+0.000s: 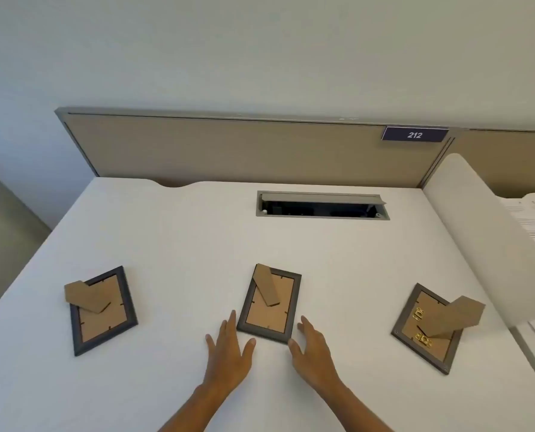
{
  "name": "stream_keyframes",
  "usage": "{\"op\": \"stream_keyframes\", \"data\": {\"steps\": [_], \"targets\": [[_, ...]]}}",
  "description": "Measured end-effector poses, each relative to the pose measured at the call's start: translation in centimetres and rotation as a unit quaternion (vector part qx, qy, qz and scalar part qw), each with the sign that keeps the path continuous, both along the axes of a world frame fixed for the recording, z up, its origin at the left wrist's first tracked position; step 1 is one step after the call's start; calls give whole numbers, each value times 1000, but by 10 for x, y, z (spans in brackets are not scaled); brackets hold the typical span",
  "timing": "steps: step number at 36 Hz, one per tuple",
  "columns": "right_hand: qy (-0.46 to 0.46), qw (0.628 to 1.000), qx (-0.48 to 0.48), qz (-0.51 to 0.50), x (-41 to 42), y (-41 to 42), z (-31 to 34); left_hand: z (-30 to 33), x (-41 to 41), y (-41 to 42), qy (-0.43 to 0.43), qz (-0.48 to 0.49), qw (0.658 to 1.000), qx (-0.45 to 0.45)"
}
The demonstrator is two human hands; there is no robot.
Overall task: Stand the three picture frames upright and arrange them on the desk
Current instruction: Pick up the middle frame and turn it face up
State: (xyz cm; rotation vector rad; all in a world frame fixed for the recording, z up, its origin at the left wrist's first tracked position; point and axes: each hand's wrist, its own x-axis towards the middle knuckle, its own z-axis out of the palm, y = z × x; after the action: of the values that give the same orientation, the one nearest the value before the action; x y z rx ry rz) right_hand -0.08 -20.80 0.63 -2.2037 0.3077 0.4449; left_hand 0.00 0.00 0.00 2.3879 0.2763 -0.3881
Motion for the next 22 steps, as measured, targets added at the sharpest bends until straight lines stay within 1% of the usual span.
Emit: {"op": "stream_keyframes", "data": {"steps": [1,6,10,16,20,22], "targets": [[-3,1000,15,-17,2,2,0,1,1,-2,2,-2,1000,-8],[56,992,73,-90,7,14,18,6,5,-13,14,-3,1000,-21],[71,981,132,-122,10,17,22,8,6,-19,12,22,999,-47],[89,955,219,-178,17,22,25,15,12,-31,2,73,993,-89],[85,948,240,-192,20,23,28,19,13,-33,-20,85,990,-108],[79,951,226,-197,20,24,29,21,15,-31,-27,86,991,-98]]}}
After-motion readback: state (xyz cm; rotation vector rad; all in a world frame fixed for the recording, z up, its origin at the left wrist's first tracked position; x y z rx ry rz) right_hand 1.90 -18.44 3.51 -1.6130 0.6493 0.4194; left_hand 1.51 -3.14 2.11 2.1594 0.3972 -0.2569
